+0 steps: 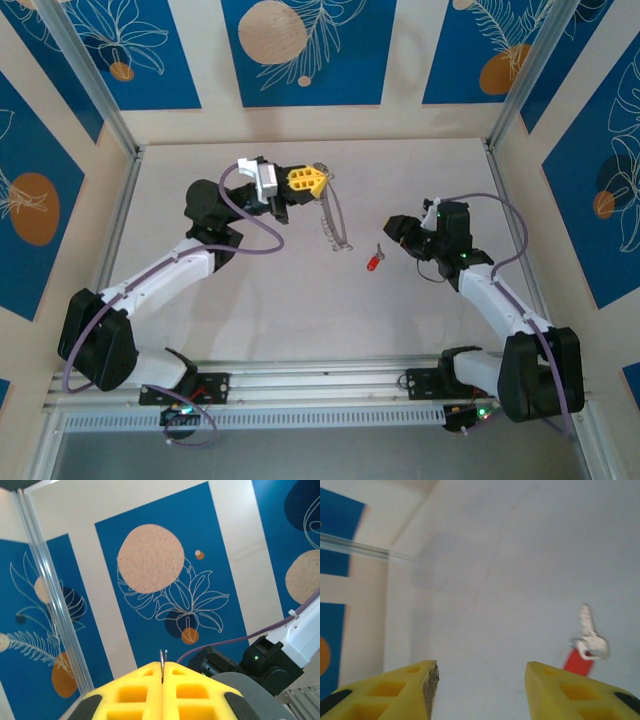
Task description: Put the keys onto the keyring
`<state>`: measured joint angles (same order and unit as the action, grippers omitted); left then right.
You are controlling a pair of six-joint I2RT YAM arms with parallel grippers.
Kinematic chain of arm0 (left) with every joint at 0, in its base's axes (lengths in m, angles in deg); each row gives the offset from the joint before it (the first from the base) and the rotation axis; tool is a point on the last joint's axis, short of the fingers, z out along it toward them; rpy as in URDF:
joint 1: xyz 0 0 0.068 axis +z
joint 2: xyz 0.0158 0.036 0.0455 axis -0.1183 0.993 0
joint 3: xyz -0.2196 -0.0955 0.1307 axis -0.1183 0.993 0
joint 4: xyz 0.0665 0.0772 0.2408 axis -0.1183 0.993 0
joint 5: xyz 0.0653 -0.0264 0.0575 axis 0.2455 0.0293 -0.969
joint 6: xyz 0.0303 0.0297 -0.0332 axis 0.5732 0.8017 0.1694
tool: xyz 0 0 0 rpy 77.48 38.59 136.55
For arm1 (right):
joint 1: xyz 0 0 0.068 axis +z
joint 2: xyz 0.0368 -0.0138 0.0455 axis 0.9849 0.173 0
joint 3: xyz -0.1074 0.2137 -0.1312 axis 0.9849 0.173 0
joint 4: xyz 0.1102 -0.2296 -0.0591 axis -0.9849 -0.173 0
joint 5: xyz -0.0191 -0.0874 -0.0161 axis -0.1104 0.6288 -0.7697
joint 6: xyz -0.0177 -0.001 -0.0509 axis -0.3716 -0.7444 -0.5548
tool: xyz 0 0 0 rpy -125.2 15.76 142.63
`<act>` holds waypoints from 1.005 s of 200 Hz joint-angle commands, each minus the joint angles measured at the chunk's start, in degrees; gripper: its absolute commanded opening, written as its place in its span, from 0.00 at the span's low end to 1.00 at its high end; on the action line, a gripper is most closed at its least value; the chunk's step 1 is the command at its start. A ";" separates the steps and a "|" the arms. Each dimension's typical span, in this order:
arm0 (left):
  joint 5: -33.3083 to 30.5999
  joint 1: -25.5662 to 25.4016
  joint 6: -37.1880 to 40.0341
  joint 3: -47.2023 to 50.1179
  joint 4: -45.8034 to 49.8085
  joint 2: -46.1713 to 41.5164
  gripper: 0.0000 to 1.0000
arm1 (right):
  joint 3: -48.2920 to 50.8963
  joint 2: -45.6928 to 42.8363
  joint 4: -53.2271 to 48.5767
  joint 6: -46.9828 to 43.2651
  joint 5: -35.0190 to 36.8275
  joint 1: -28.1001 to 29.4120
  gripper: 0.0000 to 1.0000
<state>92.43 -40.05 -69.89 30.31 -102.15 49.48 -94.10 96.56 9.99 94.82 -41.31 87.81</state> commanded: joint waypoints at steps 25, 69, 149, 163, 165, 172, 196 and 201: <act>-3.07 -0.76 -0.91 2.30 1.44 -4.31 0.00 | -2.34 6.84 -7.57 -4.02 9.19 4.07 0.47; -3.46 -0.89 0.34 3.41 4.51 -6.87 0.00 | -9.45 16.53 -10.15 -10.88 12.75 8.32 0.37; -3.50 -0.91 3.96 4.21 10.89 -11.12 0.00 | -15.21 25.77 -13.66 -17.10 18.28 11.64 0.32; -3.25 -0.93 3.76 4.12 10.74 -10.95 0.00 | -14.73 25.55 -13.89 -17.09 19.18 11.68 0.32; -3.18 -0.91 3.65 4.12 10.66 -10.88 0.00 | -14.57 25.46 -13.89 -17.05 19.32 11.66 0.32; -3.00 -0.91 3.31 4.09 10.23 -10.63 0.00 | -14.30 25.25 -13.87 -17.02 19.63 11.60 0.32; -2.49 -0.92 2.00 4.03 8.23 -9.49 0.00 | -13.59 25.30 -13.38 -17.50 19.07 11.63 0.32; -2.30 -0.92 1.76 3.97 7.96 -9.30 0.00 | -13.56 25.53 -13.15 -17.52 18.89 11.60 0.32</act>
<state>89.70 -40.34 -67.59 34.23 -90.63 39.93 -108.11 122.18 -2.47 78.75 -23.43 99.18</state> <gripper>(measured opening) 0.047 0.323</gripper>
